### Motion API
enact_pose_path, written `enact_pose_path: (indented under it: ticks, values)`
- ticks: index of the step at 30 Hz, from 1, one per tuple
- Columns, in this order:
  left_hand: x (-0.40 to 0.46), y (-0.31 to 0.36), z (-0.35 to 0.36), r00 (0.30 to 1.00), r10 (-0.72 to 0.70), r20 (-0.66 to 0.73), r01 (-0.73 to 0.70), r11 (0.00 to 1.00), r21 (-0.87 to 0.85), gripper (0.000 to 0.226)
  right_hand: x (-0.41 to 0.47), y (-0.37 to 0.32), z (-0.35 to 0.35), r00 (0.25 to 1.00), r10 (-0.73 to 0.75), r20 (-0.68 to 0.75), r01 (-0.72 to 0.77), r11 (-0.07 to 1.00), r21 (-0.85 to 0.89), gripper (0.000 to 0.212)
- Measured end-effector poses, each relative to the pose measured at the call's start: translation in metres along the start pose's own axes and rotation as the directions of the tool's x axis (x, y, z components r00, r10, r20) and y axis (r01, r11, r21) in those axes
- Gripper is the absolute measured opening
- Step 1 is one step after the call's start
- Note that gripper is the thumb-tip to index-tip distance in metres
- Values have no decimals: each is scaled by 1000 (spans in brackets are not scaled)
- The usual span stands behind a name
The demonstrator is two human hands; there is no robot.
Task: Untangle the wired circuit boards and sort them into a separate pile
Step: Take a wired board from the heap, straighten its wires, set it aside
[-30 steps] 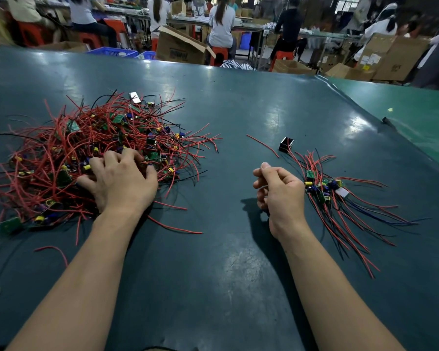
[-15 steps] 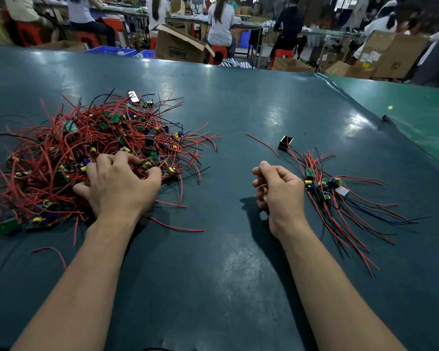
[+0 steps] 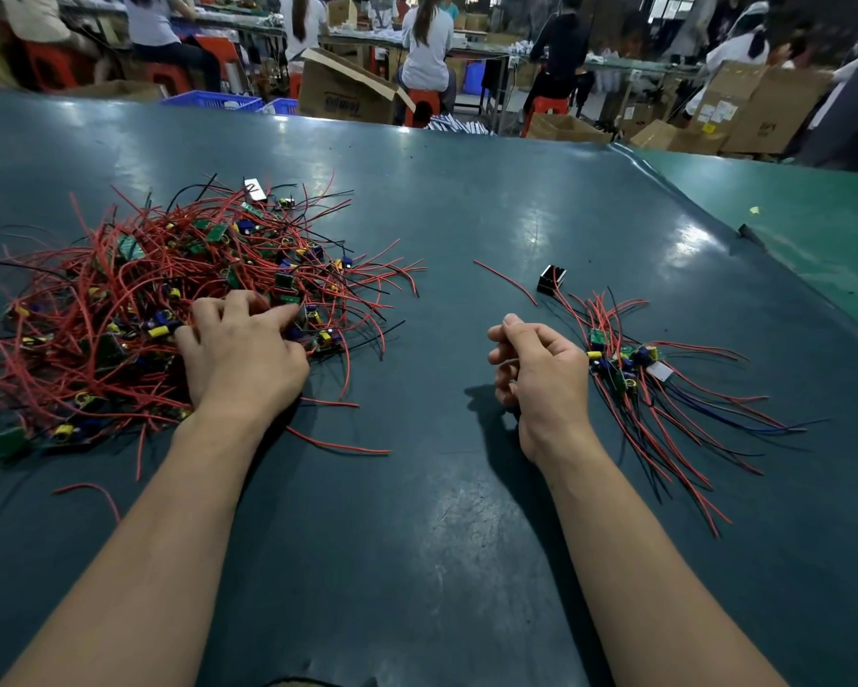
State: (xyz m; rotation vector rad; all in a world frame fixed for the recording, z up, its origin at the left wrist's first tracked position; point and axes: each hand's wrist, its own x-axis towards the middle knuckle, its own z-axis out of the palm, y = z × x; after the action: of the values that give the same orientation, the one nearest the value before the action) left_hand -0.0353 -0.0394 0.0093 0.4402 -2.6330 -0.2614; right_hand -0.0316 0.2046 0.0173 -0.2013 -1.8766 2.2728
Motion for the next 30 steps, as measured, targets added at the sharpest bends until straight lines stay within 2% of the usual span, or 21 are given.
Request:
enact_pose_path:
  ticks: [4, 9, 12, 14, 16, 20, 23, 26, 28, 30]
  values:
    - [1, 0, 0, 999, -37, 34, 34, 997, 65, 33, 0, 0, 0, 1000, 0, 3, 0, 1000, -1, 28]
    - [-3, 2, 1, 999, -34, -33, 33, 999, -11, 28, 0, 0, 1, 1000, 6, 0, -6, 1000, 2, 28]
    - [-5, 4, -4, 975, -84, -207, 52, 987, -154, 22, 1, -1, 1, 1000, 6, 1, -6, 1000, -2, 28]
    - [-9, 7, -9, 916, -102, -388, 14, 975, -223, 17, 0, -1, 1, 1000, 6, 0, -6, 1000, -11, 27]
    - [-10, 10, -11, 854, -88, -513, -38, 973, -229, 17, 0, -1, 1, 1000, 7, -2, -7, 1000, -17, 27]
    - [-9, 11, -13, 829, -85, -553, -179, 896, -406, 16, 0, -1, 1, 1000, 15, -4, -15, 1000, -8, 28]
    - [-16, 17, -15, 728, 65, -683, -336, 902, -272, 12, 0, -1, 2, 1000, 12, -4, -12, 1000, -24, 27]
    - [-23, 30, -19, 715, 198, -671, -488, 828, -275, 8, -1, -2, 1, 1000, 11, 30, -9, 999, -49, 24]
    - [-28, 37, -20, 675, 285, -680, -588, 765, -264, 7, -3, -4, 3, 994, 32, 104, -29, 999, -37, 18]
    - [-32, 43, -19, 639, 391, -662, -691, 669, -272, 8, -6, -5, 6, 969, 74, 237, -82, 996, 21, 15]
